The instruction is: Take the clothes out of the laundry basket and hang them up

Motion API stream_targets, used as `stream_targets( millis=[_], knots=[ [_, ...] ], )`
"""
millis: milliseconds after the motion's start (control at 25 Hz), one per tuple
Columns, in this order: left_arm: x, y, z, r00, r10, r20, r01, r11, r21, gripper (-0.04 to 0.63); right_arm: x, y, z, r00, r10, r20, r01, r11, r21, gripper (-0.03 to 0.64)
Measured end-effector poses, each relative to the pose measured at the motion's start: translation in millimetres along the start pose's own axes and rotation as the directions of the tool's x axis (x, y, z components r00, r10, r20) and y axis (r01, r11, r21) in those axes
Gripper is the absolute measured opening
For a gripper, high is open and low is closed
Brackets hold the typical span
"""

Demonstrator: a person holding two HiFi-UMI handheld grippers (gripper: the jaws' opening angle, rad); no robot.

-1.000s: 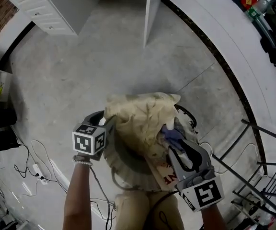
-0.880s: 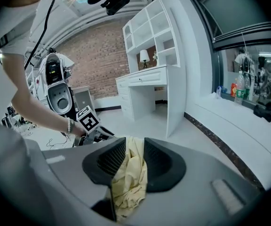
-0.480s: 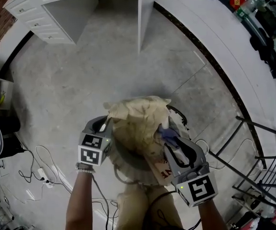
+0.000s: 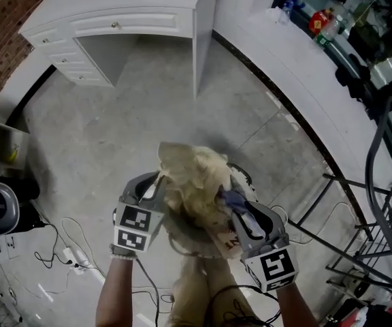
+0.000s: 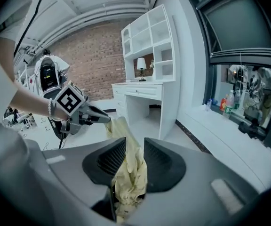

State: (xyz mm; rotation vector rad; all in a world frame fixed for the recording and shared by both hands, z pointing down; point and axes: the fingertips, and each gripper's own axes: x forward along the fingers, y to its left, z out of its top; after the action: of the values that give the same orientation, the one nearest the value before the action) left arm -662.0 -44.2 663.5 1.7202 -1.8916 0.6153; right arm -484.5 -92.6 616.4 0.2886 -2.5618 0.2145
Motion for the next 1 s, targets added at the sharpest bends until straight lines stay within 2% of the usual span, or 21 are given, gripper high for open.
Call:
stream_targets(
  millis=[200, 560, 760, 1000],
  knots=[
    [-47.5, -11.9, 63.3, 0.999, -0.012, 0.052, 0.007, 0.996, 0.094, 0.029, -27.5, 6.4, 31.6, 1.000, -0.015, 0.027, 0.016, 1.000, -0.018, 0.107],
    [-139.0, -52.1, 169.9, 0.987, -0.059, 0.148, 0.017, 0.963, 0.268, 0.028, -88.9, 17.7, 68.8, 0.997, -0.062, 0.048, 0.064, 0.998, -0.030, 0.107],
    [-189.9, -75.4, 227.2, 0.972, -0.084, 0.221, -0.001, 0.934, 0.358, 0.028, -118.5, 25.9, 80.1, 0.993, -0.095, 0.073, 0.096, 0.995, -0.017, 0.107],
    [-247.8, -98.9, 280.3, 0.950, -0.108, 0.294, -0.042, 0.886, 0.462, 0.028, -140.0, 42.7, 92.2, 0.989, -0.112, 0.101, 0.115, 0.993, -0.025, 0.107]
  ],
)
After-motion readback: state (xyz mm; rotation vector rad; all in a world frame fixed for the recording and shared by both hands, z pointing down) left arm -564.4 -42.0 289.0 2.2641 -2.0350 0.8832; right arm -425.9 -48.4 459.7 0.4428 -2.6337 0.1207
